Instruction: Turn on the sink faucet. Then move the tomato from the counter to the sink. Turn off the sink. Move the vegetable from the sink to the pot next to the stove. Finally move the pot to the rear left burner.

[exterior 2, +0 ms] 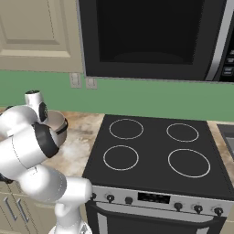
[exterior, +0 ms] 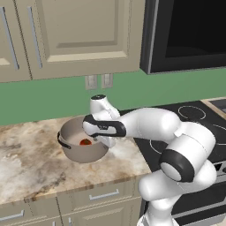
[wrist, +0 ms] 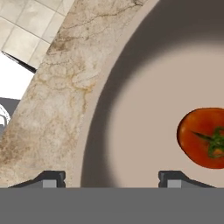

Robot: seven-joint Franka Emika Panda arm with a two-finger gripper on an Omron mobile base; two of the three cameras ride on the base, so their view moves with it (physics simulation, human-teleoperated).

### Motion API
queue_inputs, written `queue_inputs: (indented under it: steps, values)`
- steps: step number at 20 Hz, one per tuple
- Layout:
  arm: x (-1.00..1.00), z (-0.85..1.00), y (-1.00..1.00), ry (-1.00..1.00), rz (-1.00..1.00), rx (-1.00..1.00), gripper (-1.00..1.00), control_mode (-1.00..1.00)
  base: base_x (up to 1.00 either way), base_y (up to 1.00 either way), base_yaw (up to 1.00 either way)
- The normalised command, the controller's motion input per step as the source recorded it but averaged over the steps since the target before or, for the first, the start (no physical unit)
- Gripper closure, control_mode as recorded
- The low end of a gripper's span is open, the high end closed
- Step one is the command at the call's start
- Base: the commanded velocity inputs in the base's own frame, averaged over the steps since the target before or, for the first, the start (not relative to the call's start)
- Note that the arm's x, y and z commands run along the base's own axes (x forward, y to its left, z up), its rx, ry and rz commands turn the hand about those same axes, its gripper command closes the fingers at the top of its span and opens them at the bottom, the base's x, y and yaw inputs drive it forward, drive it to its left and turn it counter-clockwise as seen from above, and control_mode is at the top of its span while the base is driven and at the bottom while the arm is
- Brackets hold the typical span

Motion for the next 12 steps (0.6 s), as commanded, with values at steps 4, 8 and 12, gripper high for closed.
queue_inputs:
  steps: [4, 8, 12]
  values:
    - [0.02, -0.01, 0.0, 0.0, 0.0, 0.0, 1.0, -1.0, 0.0, 0.0, 0.0]
    - [-0.01, -0.01, 0.0, -0.04, -0.01, 0.0, 1.0, -1.0, 0.0, 0.0, 0.0]
    - [-0.29, 0.06, -0.02, -0.16, -0.06, 0.0, 1.0, -1.0, 0.0, 0.0, 0.0]
